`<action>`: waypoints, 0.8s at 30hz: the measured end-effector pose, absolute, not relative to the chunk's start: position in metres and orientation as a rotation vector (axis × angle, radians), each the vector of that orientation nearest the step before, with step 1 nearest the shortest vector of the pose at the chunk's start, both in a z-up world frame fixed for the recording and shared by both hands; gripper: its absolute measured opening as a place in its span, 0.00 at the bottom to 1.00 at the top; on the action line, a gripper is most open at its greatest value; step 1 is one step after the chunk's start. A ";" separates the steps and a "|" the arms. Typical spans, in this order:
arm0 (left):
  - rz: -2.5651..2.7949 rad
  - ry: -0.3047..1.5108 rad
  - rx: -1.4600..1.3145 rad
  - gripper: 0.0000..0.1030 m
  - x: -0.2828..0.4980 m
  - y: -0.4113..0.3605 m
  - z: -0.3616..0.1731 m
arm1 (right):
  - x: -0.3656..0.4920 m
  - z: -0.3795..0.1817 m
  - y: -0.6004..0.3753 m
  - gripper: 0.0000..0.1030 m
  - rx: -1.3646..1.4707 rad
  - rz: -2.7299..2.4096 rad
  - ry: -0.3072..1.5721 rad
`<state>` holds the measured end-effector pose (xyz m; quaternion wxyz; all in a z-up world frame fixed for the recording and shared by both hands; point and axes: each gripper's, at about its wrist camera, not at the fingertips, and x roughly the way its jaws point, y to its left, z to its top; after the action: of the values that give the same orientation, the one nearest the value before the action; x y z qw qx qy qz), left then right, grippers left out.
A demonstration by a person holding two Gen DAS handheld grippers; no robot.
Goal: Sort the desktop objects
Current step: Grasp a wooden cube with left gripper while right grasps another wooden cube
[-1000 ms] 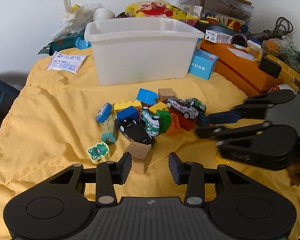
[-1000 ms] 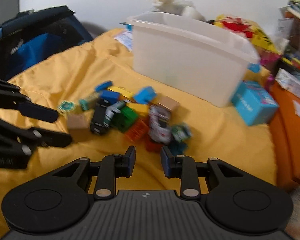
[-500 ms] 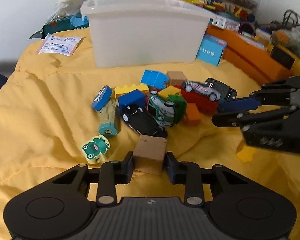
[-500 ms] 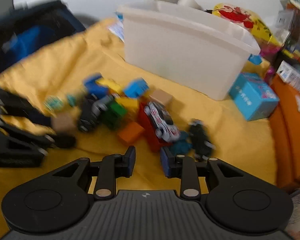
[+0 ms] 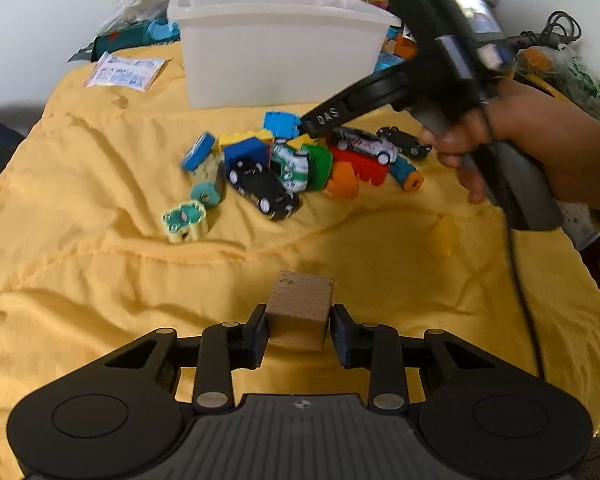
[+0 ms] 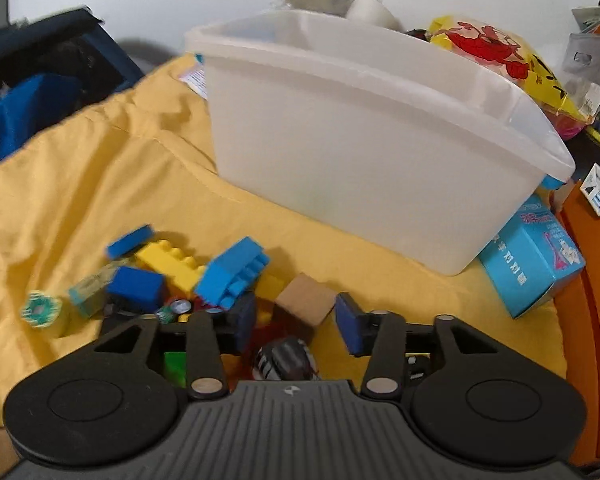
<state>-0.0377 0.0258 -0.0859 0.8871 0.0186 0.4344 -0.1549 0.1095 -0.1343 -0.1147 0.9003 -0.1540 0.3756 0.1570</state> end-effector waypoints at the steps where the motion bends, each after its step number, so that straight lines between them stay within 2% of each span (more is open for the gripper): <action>1: -0.317 0.906 0.035 0.35 -0.038 0.027 -0.087 | 0.113 -0.118 -0.133 0.48 -0.322 0.314 0.786; 3: -0.305 0.910 0.025 0.35 -0.040 0.030 -0.089 | 0.121 -0.122 -0.135 0.48 -0.292 0.308 0.801; 4: -0.302 0.909 0.022 0.35 -0.040 0.032 -0.089 | 0.124 -0.123 -0.136 0.41 -0.282 0.315 0.807; 8: -0.296 0.901 0.020 0.36 -0.040 0.032 -0.090 | 0.120 -0.115 -0.140 0.41 -0.270 0.335 0.815; 16: -0.312 0.897 0.033 0.36 -0.038 0.032 -0.091 | 0.040 -0.045 -0.179 0.41 -0.185 0.410 0.675; 19: -0.317 0.893 0.035 0.41 -0.040 0.031 -0.091 | 0.005 -0.055 -0.190 0.41 -0.196 0.430 0.763; 24: -0.324 0.876 0.051 0.40 -0.045 0.029 -0.092 | -0.043 -0.096 -0.194 0.41 -0.236 0.413 0.901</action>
<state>-0.0449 0.0293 -0.0923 0.8927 0.0246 0.4221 -0.1562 -0.0430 -0.1940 -0.0960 0.8731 -0.1130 0.4311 0.1975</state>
